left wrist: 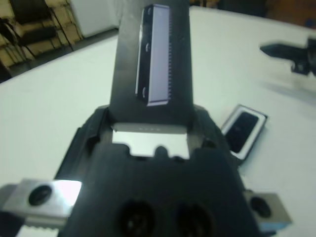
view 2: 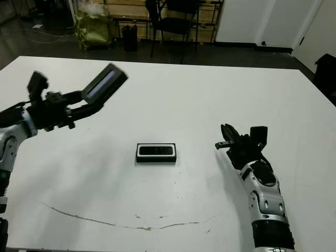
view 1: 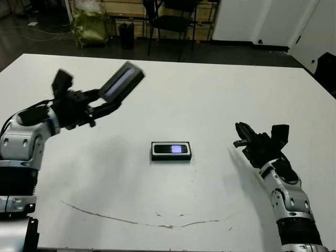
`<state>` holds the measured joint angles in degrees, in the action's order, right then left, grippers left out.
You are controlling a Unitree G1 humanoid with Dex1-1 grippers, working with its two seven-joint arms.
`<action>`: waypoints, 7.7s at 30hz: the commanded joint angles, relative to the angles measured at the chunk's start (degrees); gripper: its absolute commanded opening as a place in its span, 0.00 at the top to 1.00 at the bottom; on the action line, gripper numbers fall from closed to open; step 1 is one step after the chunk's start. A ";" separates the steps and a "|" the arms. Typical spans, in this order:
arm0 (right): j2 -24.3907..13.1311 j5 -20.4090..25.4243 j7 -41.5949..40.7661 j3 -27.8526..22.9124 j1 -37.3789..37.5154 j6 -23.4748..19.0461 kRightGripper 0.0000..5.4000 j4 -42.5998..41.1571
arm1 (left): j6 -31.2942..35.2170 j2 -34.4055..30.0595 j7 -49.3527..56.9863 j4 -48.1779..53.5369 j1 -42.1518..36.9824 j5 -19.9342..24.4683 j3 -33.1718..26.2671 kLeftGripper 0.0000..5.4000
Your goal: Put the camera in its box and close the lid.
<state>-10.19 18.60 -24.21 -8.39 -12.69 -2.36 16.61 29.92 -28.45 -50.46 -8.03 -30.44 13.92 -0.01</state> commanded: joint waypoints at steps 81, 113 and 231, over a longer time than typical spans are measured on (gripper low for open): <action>1.23 -4.29 6.44 -0.20 -1.02 -0.26 1.00 -0.15 | -6.56 7.19 -28.19 -24.99 -22.68 -20.55 29.74 0.55; 1.27 -2.91 5.40 -0.43 -0.89 -3.77 1.00 -0.98 | -20.48 12.48 -28.53 -34.34 -22.56 -22.05 29.79 0.55; 2.09 -0.93 2.27 -1.29 -1.05 -0.30 1.00 2.55 | -8.24 11.20 -22.77 -23.14 -20.06 -18.68 29.12 0.55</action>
<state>-7.69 18.03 -22.00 -9.47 -14.04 -2.97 18.52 21.19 -16.92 -73.44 -30.99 -50.24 -3.75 28.58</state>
